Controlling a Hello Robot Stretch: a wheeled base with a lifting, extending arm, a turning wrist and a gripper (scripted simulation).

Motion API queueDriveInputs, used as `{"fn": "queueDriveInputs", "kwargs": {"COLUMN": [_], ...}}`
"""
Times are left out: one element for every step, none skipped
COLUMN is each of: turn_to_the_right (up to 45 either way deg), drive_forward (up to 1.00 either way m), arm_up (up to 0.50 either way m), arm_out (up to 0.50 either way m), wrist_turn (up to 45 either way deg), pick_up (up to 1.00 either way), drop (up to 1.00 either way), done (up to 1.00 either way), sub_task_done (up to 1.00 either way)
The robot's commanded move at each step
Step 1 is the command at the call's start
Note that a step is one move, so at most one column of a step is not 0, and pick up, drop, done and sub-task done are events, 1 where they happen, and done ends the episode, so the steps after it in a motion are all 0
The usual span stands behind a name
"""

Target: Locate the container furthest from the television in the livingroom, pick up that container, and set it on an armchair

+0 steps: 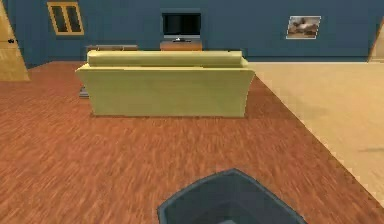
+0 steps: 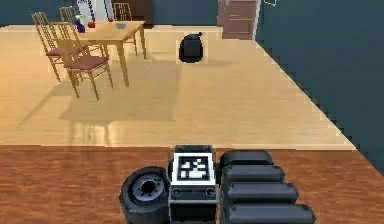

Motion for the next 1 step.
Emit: {"fn": "queueDriveInputs", "kwargs": {"turn_to_the_right": [-42.0], "drive_forward": [0.00], "arm_up": [0.00], "arm_out": [0.00], "wrist_turn": [0.0], "pick_up": [0.00], "drop": [0.00], "done": [0.00], "sub_task_done": [0.00]}}
